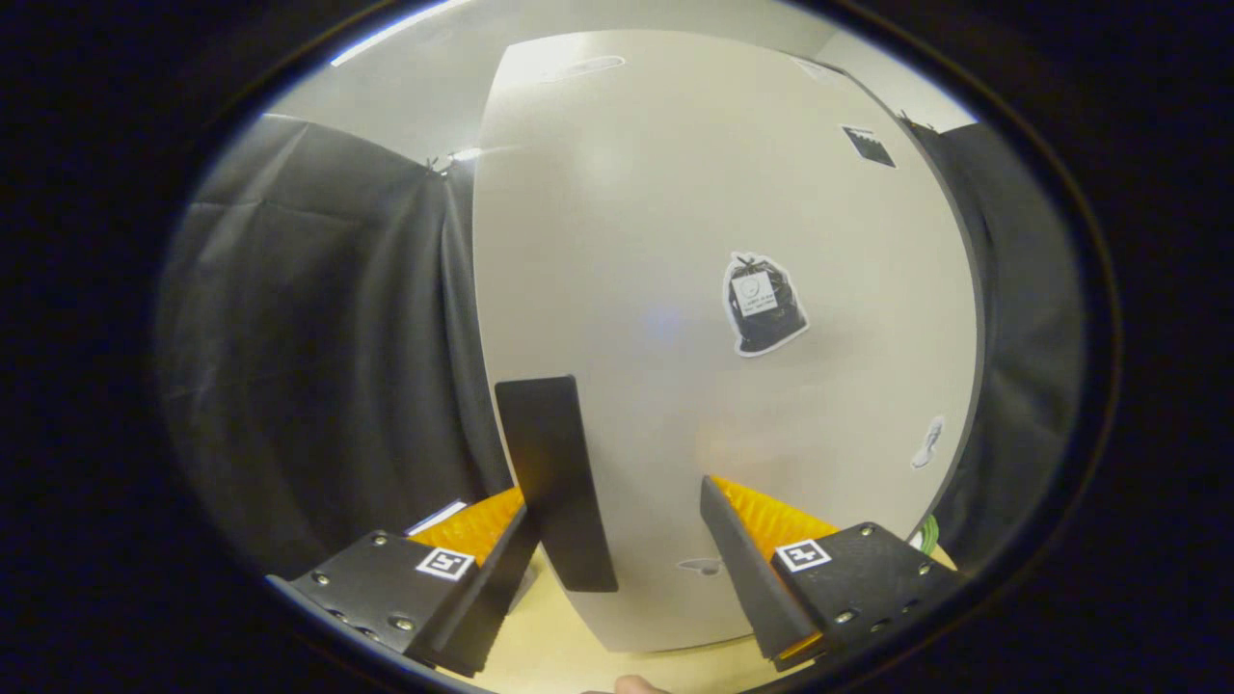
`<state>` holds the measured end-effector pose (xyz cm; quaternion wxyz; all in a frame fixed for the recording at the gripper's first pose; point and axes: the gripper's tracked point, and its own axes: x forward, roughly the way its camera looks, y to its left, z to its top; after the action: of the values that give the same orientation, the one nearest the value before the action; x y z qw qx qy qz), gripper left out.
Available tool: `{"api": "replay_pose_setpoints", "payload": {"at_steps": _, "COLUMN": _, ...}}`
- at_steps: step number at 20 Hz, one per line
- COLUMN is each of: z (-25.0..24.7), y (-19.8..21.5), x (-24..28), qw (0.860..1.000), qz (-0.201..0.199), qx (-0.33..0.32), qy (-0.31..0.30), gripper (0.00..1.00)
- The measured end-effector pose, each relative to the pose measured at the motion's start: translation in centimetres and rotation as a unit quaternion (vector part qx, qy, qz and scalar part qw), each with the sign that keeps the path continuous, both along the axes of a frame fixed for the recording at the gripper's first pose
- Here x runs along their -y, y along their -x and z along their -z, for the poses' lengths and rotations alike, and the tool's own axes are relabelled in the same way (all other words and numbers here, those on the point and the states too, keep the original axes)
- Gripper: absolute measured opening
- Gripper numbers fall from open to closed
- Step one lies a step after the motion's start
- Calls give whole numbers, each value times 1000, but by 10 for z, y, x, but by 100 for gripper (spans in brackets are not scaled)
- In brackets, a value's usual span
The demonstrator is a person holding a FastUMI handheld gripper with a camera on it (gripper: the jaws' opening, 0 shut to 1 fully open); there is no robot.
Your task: Open the shoe cabinet door, grab the shoes and put them into the shoe cabinet, then close the shoe cabinet door.
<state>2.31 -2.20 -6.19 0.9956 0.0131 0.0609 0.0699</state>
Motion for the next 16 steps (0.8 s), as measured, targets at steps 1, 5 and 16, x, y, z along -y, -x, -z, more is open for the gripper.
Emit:
{"api": "replay_pose_setpoints", "payload": {"at_steps": 1, "z": 0, "y": 0, "x": 0, "qw": 1000, "qz": 5, "qx": 0, "qy": 1, "gripper": 98}}
{"api": "replay_pose_setpoints", "payload": {"at_steps": 5, "z": -1, "y": 1, "x": 0, "qw": 1000, "qz": 22, "qx": 3, "qy": -1, "gripper": 98}}
{"api": "replay_pose_setpoints", "payload": {"at_steps": 16, "z": -1, "y": 3, "x": -3, "qw": 999, "qz": 45, "qx": 4, "qy": -10, "gripper": 98}}
